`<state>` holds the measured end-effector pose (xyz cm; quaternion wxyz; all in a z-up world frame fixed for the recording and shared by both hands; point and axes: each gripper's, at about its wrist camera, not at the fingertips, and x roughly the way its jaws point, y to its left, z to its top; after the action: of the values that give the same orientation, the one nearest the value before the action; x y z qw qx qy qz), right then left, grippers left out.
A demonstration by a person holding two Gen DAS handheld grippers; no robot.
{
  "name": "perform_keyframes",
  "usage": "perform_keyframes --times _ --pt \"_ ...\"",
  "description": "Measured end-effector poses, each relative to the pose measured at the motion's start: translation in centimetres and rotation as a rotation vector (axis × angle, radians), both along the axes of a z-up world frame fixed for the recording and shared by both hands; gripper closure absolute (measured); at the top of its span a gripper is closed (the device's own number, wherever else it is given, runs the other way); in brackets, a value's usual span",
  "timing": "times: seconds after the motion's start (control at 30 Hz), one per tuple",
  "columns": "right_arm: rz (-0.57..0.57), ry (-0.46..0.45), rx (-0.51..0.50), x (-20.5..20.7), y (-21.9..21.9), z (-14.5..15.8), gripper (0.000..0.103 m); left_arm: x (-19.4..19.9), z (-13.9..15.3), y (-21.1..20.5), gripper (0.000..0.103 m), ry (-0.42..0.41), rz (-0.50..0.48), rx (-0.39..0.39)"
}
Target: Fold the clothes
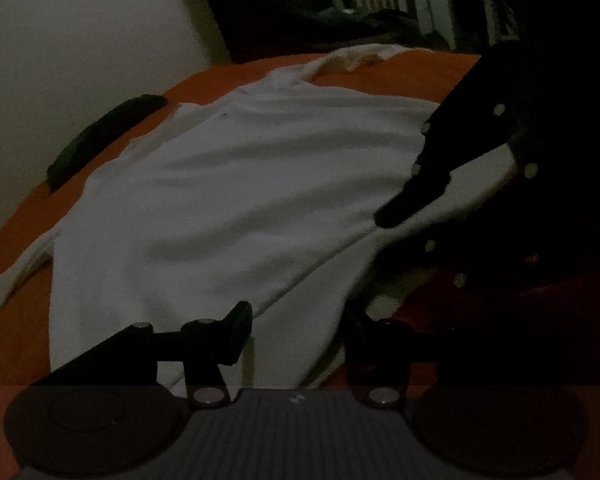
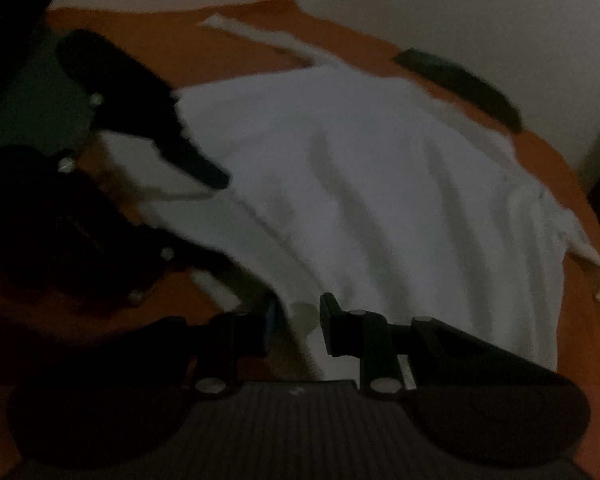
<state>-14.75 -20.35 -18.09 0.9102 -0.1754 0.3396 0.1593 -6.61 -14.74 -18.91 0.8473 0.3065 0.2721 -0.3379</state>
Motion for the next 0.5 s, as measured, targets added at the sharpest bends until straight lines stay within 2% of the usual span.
perform_keyframes --times 0.07,0.23,0.27,0.3,0.4,0.5 --pt "-0.003 -0.016 0.0 0.3 0.1 -0.2 0.083 0.1 0.0 0.0 0.057 -0.003 0.006 -0.002" --pt "0.077 0.04 -0.008 -0.3 0.5 -0.7 0.083 -0.3 -0.1 -0.1 0.058 -0.011 -0.012 -0.004" --pt "0.064 0.034 -0.004 -0.3 0.4 -0.8 0.083 -0.3 -0.3 -0.2 0.062 -0.012 -0.015 0.001" --pt "0.042 0.023 0.002 -0.1 0.2 -0.8 0.088 -0.2 -0.5 -0.2 0.064 -0.011 -0.019 0.004" --pt "-0.024 -0.004 0.034 0.2 -0.5 -0.8 0.099 -0.1 -0.7 -0.2 0.064 -0.01 -0.01 -0.005" --pt "-0.023 -0.008 0.088 -0.2 -1.1 -0.1 0.1 0.0 -0.9 0.1 0.064 0.005 0.007 -0.02"
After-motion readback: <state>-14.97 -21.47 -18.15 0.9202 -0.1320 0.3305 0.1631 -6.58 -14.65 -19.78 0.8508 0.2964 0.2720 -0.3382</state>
